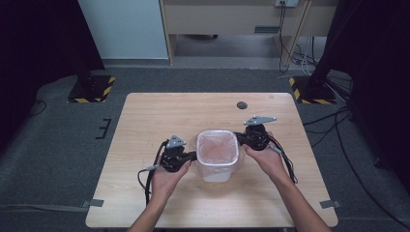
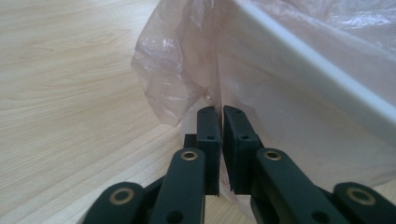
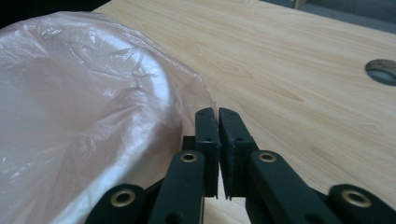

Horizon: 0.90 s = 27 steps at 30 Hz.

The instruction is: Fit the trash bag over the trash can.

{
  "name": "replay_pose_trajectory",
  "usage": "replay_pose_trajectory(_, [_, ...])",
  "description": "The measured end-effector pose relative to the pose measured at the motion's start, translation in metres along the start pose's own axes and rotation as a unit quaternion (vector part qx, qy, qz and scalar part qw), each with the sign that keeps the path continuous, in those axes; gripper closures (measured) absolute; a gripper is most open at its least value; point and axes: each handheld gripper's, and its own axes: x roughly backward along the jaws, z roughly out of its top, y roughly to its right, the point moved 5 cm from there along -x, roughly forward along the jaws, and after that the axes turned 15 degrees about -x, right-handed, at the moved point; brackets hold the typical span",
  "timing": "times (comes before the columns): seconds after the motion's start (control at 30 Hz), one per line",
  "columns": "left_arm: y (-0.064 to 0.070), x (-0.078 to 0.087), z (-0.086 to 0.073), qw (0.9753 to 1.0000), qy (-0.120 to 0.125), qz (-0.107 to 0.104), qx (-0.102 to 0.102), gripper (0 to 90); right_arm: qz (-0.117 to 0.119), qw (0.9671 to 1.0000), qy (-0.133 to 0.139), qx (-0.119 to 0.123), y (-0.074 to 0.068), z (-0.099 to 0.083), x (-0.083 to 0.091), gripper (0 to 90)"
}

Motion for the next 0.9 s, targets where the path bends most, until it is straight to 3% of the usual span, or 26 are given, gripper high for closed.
replay_pose_trajectory(0.17, [-0.011, 0.007, 0.001, 0.9991, 0.018, 0.038, 0.004, 67.5, -0.012, 0.9998, 0.015, 0.003, 0.003, 0.0, 0.011, 79.5])
replay_pose_trajectory(0.33, [-0.015, 0.013, 0.004, 0.9975, 0.039, 0.059, 0.001, 54.5, -0.022, 0.9992, 0.032, 0.004, 0.004, 0.0, 0.024, 71.2])
replay_pose_trajectory(0.57, [-0.017, 0.013, 0.015, 0.9956, 0.055, 0.076, -0.004, 46.8, -0.022, 0.9987, 0.046, 0.01, 0.002, -0.001, 0.035, 66.7])
replay_pose_trajectory(0.67, [-0.017, 0.012, 0.016, 0.9946, 0.049, 0.09, -0.016, 45.9, -0.024, 0.9984, 0.051, 0.009, 0.002, -0.003, 0.041, 65.9])
replay_pose_trajectory(0.9, [-0.019, 0.019, 0.016, 0.9924, 0.052, 0.11, -0.016, 42.5, -0.02, 0.9975, 0.068, 0.006, 0.003, -0.005, 0.055, 64.0])
